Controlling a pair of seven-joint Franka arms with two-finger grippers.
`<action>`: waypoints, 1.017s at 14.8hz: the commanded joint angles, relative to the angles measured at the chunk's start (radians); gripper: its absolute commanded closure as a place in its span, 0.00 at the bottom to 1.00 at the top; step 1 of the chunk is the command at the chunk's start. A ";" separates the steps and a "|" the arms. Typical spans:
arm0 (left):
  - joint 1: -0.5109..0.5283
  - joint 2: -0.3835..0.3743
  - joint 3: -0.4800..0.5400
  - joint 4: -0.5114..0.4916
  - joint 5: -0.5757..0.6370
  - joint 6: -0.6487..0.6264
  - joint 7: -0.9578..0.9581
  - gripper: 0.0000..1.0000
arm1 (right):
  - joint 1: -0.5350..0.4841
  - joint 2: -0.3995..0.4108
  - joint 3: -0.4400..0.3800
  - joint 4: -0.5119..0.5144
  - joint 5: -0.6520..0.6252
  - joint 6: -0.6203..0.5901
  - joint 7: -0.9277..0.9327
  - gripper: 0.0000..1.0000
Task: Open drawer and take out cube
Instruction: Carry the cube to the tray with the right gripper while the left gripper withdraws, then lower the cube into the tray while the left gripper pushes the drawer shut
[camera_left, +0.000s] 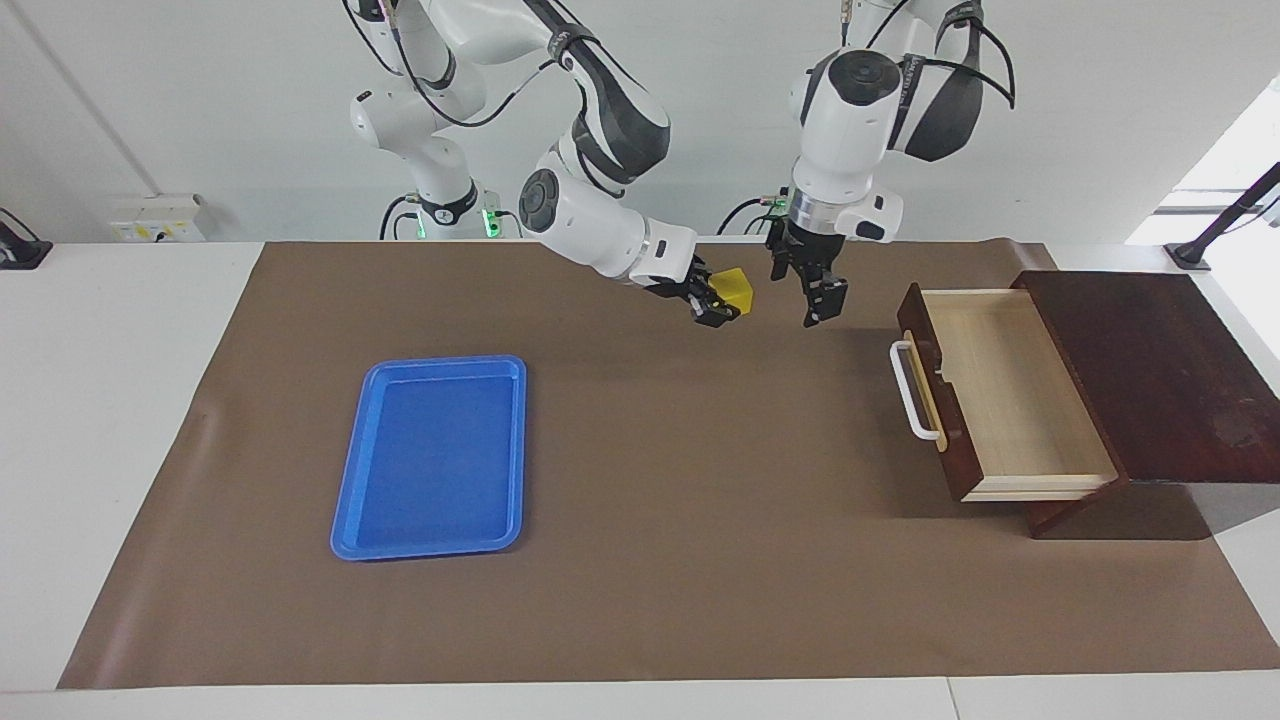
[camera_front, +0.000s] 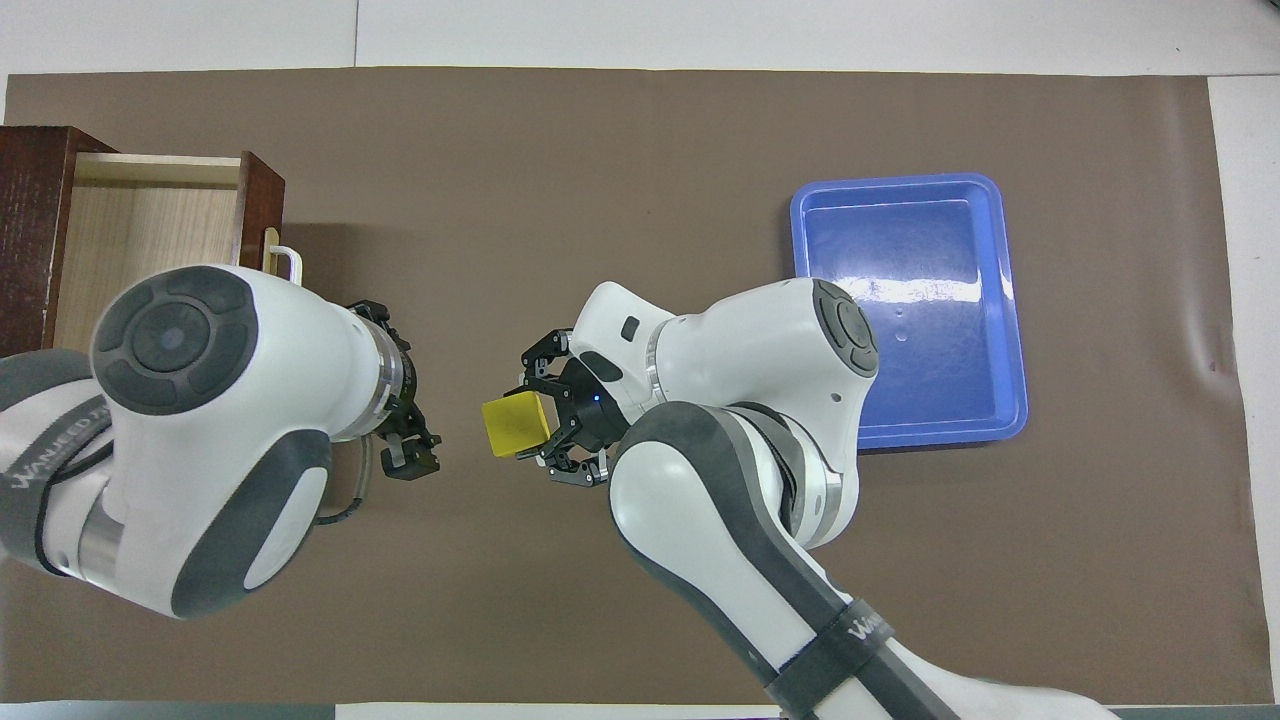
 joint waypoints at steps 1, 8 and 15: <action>0.100 -0.013 -0.008 -0.050 -0.008 0.084 0.172 0.00 | -0.087 -0.009 -0.001 0.006 -0.013 -0.084 0.004 1.00; 0.230 0.129 -0.006 -0.042 0.039 0.232 0.494 0.00 | -0.415 -0.013 -0.004 -0.011 -0.175 -0.225 -0.005 1.00; 0.361 0.171 -0.005 0.059 0.098 0.140 0.574 0.00 | -0.626 0.048 -0.004 -0.055 -0.280 -0.120 -0.201 1.00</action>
